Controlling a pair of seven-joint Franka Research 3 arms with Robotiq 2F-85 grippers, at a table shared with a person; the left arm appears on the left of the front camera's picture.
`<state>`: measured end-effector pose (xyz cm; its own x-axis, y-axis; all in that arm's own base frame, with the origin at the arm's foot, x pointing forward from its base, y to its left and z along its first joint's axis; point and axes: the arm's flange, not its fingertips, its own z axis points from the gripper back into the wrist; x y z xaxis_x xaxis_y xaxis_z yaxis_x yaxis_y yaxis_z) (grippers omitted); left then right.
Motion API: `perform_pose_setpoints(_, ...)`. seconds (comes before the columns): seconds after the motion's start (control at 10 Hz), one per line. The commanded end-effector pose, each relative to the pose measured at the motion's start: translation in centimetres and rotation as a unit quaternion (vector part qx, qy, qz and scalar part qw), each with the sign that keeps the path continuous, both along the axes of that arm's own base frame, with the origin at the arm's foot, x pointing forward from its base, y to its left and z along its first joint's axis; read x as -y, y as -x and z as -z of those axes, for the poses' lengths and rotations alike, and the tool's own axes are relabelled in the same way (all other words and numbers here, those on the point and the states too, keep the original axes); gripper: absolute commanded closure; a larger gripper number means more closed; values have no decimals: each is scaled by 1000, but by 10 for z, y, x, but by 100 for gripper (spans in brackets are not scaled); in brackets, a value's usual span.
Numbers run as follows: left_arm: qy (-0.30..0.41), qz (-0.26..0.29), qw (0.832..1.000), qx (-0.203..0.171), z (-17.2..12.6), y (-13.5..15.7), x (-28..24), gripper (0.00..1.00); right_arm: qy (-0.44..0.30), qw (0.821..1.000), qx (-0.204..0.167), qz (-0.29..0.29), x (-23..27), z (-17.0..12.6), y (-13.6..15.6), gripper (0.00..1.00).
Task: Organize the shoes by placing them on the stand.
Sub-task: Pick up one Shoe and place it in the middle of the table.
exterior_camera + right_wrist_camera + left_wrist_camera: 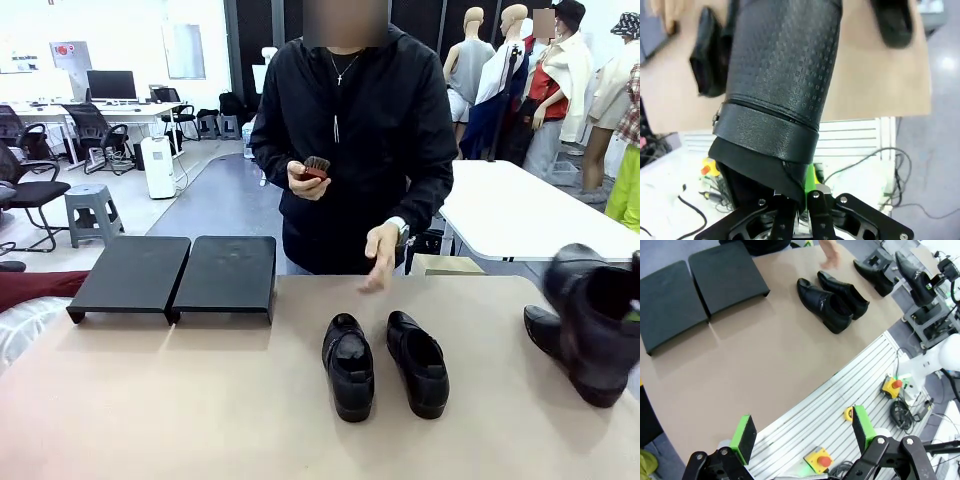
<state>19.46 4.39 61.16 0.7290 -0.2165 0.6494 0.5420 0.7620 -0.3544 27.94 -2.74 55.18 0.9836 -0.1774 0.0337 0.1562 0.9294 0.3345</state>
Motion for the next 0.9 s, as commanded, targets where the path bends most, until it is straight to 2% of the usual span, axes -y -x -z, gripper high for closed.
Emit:
perform_pose_setpoints(0.0,5,8,1000,5,2,0,1,0,-17,996,37,-77,-89,-20,-18,100)
perform_pose_setpoints(0.1,5,8,1000,5,2,0,1,0,-17,992,46,-113,-141,-20,-28,100)
perform_pose_setpoints(0.3,5,8,1000,5,2,0,1,0,-6,979,39,-200,-240,0,-56,100)
perform_pose_setpoints(0.4,5,8,1000,5,2,0,1,0,-6,979,36,-199,-285,26,-77,100)
perform_pose_setpoints(0.5,5,8,1000,5,2,0,1,0,1,977,9,-213,-318,52,-96,100)
perform_pose_setpoints(0.8,5,8,1000,5,2,0,1,0,-36,984,-19,-176,-384,132,-137,100)
